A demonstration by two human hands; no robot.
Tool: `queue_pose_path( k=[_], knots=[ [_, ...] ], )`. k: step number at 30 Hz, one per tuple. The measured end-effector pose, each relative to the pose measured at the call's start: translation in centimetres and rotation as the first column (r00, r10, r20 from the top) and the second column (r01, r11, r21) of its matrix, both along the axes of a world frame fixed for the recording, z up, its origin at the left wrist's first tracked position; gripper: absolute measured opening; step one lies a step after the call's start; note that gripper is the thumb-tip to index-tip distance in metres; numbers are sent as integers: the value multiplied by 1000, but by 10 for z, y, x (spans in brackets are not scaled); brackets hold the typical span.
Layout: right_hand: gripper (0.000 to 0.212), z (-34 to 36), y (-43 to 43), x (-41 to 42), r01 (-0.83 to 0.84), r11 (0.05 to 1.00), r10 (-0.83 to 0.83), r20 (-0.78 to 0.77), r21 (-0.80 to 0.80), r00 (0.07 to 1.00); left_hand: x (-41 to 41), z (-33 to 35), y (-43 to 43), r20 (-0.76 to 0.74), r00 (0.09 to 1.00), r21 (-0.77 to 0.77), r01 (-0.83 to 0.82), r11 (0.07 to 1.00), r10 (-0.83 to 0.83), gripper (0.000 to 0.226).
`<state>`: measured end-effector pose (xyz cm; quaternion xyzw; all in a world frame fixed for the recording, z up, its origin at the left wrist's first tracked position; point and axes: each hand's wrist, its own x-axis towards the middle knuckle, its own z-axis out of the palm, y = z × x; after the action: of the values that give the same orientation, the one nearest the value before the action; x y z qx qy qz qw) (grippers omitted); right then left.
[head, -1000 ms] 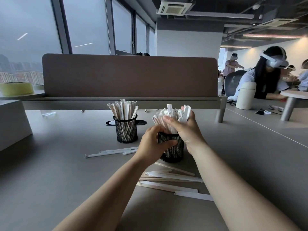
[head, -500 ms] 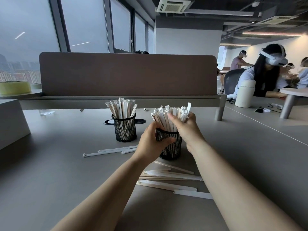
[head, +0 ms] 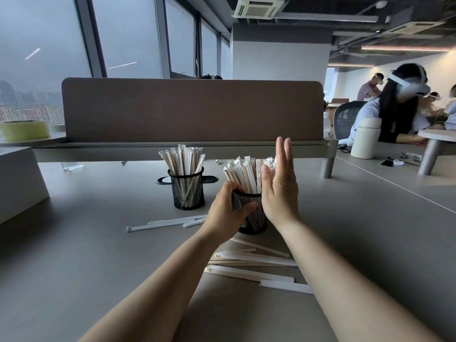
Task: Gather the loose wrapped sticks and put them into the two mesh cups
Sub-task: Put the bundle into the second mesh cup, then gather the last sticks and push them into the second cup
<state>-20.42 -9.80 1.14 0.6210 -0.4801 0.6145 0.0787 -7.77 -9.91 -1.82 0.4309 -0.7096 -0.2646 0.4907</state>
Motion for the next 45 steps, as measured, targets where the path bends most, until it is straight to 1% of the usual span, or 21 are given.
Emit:
queue_pose_path(
  k=[2, 8, 12, 15, 17, 19, 20, 22, 24, 25, 26, 27, 28, 30, 32, 34, 37, 39, 41, 43, 45],
  knots=[
    [48, -1, -2, -1, 47, 999, -48, -45, -25, 998, 0, 0, 0, 4, 1000, -2, -2, 1000, 2, 32],
    [52, -7, -3, -3, 134, 991, -131, -135, 18, 982, 0, 1, 0, 15, 1000, -5, -5, 1000, 5, 35],
    [51, -5, -2, -4, 94, 995, -91, -115, 24, 989, 2, 5, 4, 73, 997, -44, 1, 999, 2, 38],
    [45, -4, 3, -4, 105, 992, -111, -104, -65, 988, 15, 11, 13, 153, 988, -95, 22, 995, -7, 51],
    [38, -2, 11, -3, 144, 980, -155, -76, -135, 985, 31, 14, 17, 184, 982, -98, -23, 995, 41, 60],
    [30, -2, 21, -2, 203, 956, -236, -143, -212, 961, 52, 12, 19, 194, 972, -82, -122, 989, 136, 60],
    [26, -2, 26, -1, 203, 950, -254, -206, -239, 945, 63, 9, 21, 234, 952, -83, -181, 980, 196, 57],
    [19, -1, 36, 1, 136, 963, -208, -321, -231, 924, 84, 1, 25, 418, 857, -106, -283, 953, 301, 53],
    [16, -4, 47, 4, 10, 990, -68, -417, -140, 906, 101, -8, 28, 643, 693, -108, -339, 935, 325, 54],
    [18, -7, 52, 6, -48, 996, 10, -457, -72, 890, 105, -12, 29, 731, 612, -72, -369, 926, 301, 56],
    [22, -11, 58, 8, -85, 996, 75, -488, 2, 869, 107, -15, 30, 791, 553, -18, -407, 913, 261, 57],
    [28, -15, 62, 10, -95, 991, 132, -513, 98, 848, 108, -17, 32, 824, 521, 40, -444, 895, 222, 58],
    [36, -20, 66, 13, -76, 972, 187, -535, 222, 824, 108, -17, 32, 834, 516, 86, -471, 878, 195, 59],
    [58, -27, 74, 17, 11, 874, 298, -552, 487, 779, 106, -17, 34, 824, 541, 135, -476, 869, 168, 62],
    [73, -29, 80, 20, 64, 770, 368, -525, 634, 768, 105, -16, 36, 812, 562, 137, -447, 884, 158, 62],
    [79, -27, 85, 25, 74, 722, 409, -510, 688, 756, 105, -15, 38, 810, 558, 87, -422, 902, 183, 59],
    [81, -29, 90, 32, 121, 651, 475, -526, 749, 705, 104, -14, 40, 820, 509, -38, -410, 911, 264, 54],
    [82, -35, 90, 35, 124, 645, 480, -526, 754, 702, 103, -14, 38, 814, 503, -68, -414, 908, 291, 53],
    [78, -39, 89, 39, 89, 669, 469, -513, 738, 719, 102, -14, 34, 808, 535, -7, -412, 911, 248, 52],
    [68, -43, 87, 45, 7, 697, 480, -473, 717, 739, 100, -15, 32, 782, 597, 86, -388, 918, 179, 51],
    [58, -45, 86, 51, -83, 715, 502, -427, 694, 752, 97, -15, 31, 737, 655, 112, -362, 925, 167, 50]
  ],
)
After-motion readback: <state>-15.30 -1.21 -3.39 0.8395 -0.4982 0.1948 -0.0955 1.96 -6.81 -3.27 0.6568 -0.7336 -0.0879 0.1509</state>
